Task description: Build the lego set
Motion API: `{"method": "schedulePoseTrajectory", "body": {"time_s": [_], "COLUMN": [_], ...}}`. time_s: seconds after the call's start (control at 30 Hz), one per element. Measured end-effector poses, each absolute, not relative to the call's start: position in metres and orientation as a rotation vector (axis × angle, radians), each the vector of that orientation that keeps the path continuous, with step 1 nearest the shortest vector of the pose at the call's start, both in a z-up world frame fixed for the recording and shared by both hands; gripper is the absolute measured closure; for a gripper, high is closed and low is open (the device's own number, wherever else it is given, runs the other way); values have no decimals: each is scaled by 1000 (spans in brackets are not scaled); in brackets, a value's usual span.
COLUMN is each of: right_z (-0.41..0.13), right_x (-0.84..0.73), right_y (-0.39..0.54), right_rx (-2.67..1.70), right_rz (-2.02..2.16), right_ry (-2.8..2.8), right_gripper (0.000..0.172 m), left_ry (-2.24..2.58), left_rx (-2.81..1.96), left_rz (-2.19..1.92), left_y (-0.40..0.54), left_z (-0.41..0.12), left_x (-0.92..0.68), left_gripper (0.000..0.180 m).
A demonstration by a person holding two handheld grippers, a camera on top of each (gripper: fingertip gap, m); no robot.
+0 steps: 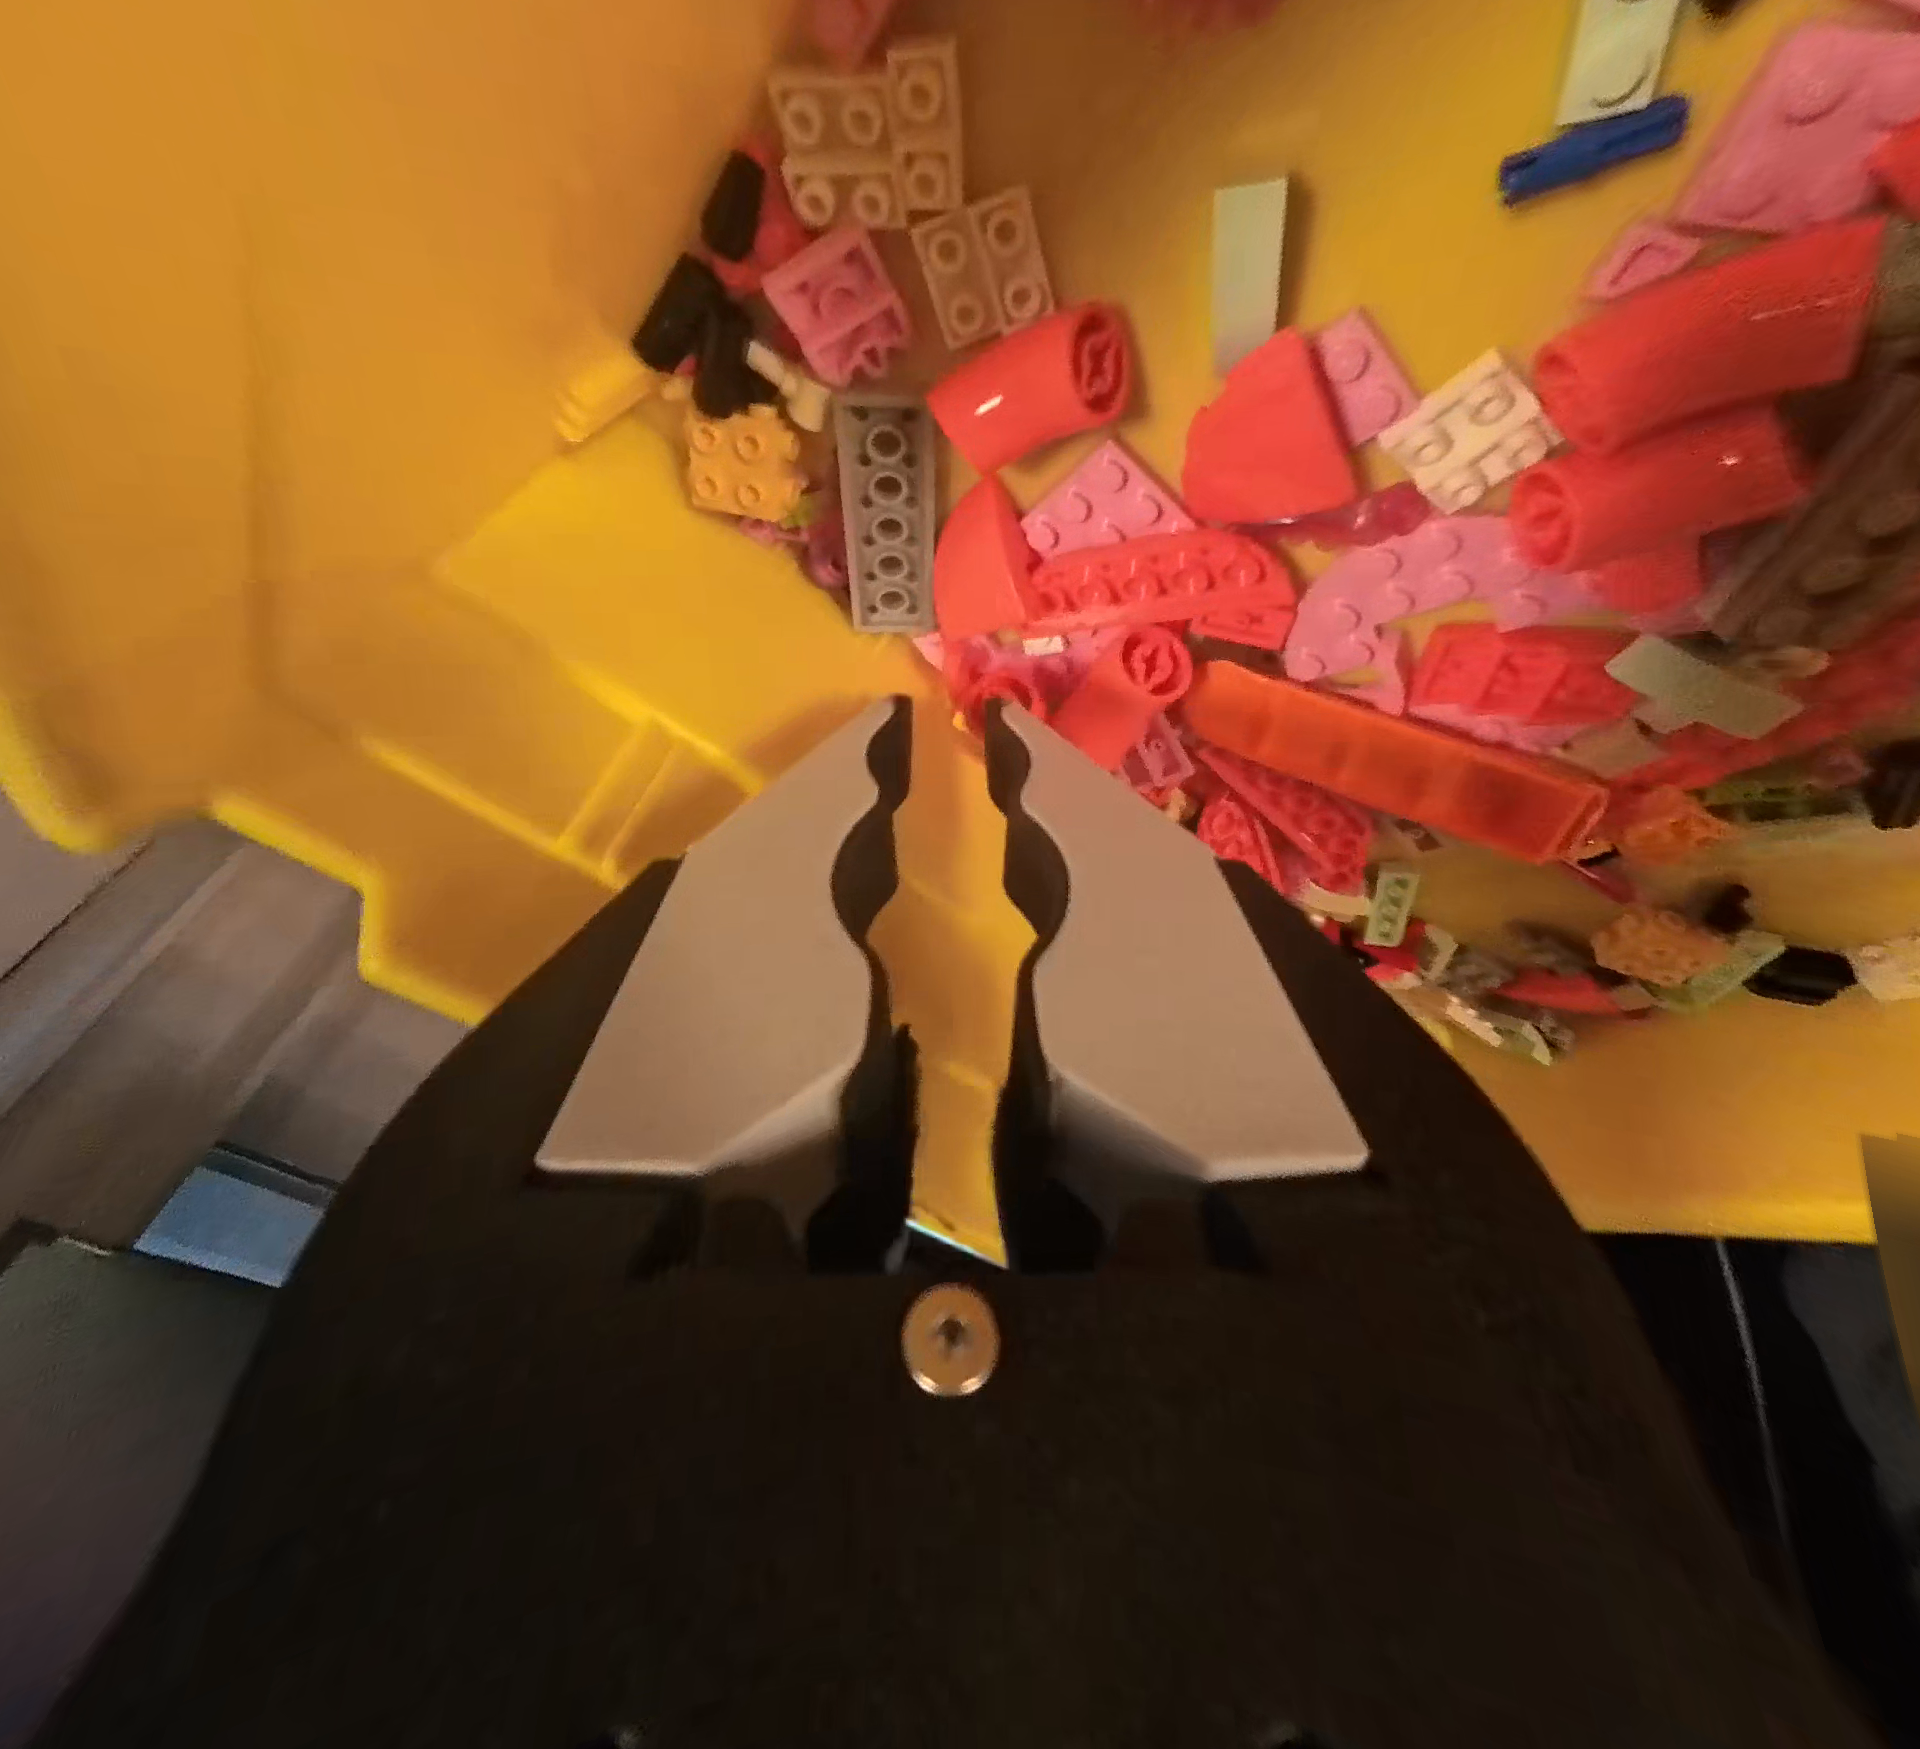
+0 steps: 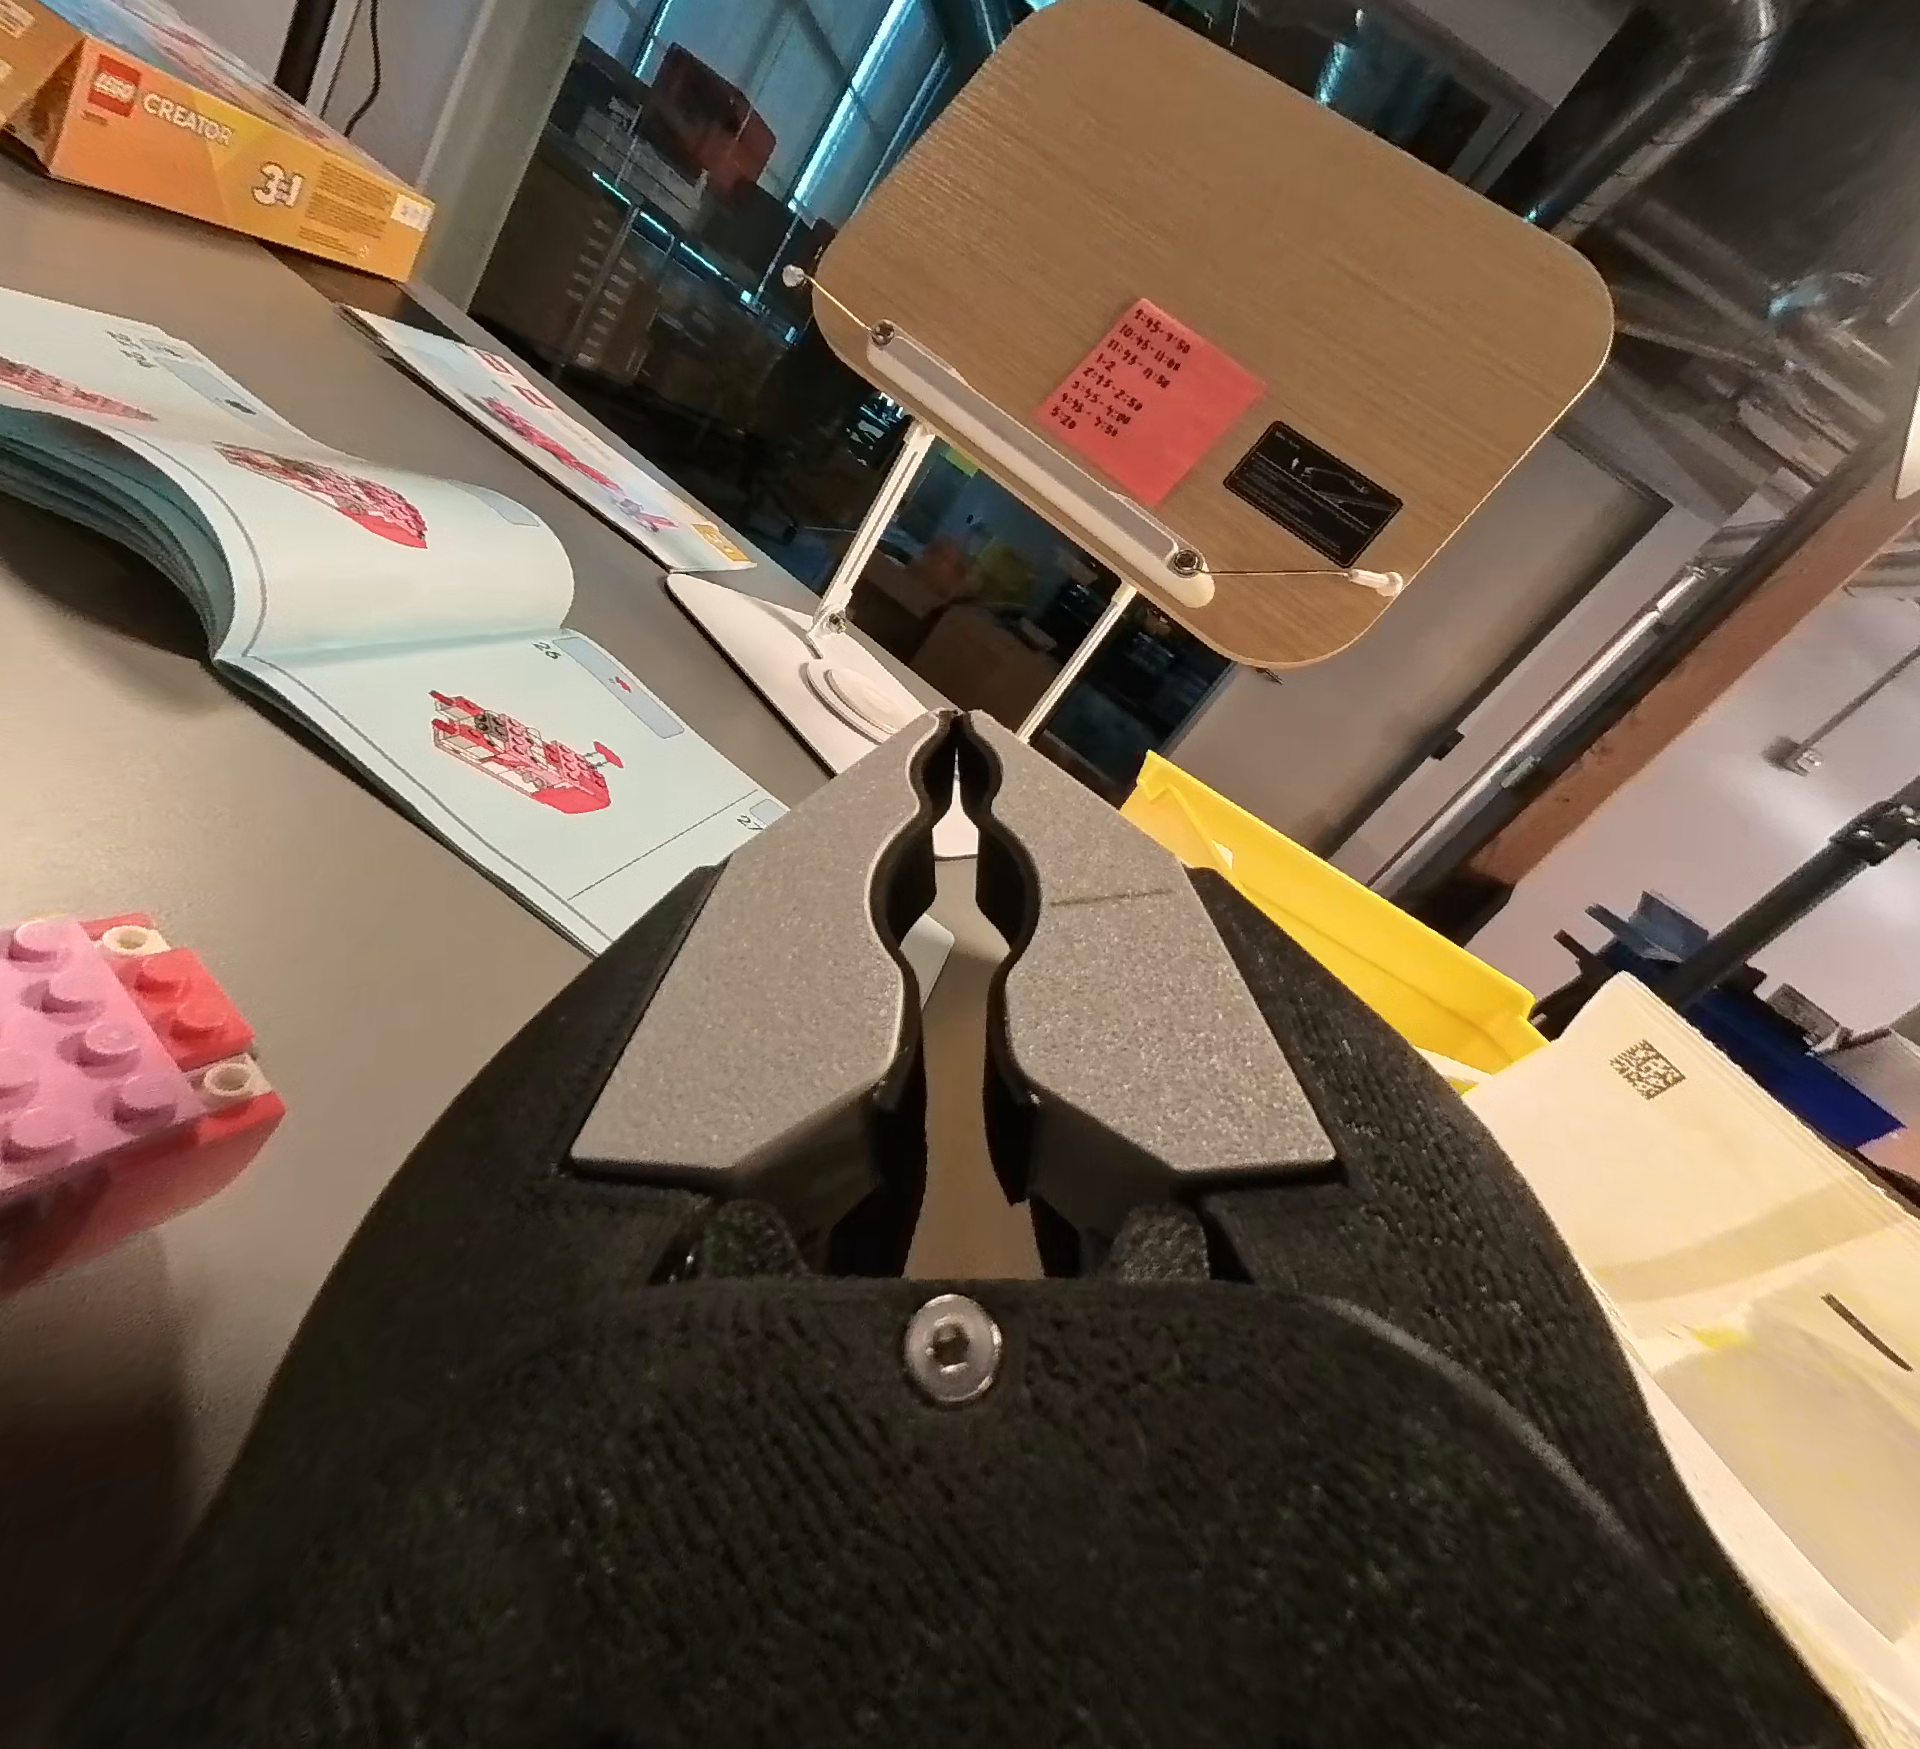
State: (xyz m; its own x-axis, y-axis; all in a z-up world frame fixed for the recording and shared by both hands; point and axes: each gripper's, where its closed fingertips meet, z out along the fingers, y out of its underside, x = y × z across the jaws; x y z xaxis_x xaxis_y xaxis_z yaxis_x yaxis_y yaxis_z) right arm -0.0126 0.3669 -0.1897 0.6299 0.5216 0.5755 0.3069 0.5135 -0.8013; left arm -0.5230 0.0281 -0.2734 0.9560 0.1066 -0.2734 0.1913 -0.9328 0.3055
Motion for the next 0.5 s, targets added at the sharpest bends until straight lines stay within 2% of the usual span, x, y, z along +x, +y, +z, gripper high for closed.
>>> {"method": "schedulePoseTrajectory", "body": {"time_s": [0.5], "right_z": [-190], "right_x": [-13], "right_y": [367], "right_rx": [-1066], "right_rz": [152], "right_ry": [-927], "right_gripper": [172], "left_ry": [177], "left_rx": [2765], "left_rz": [-343], "left_y": [25], "left_z": [-289], "left_x": [-519], "left_gripper": [175]}}
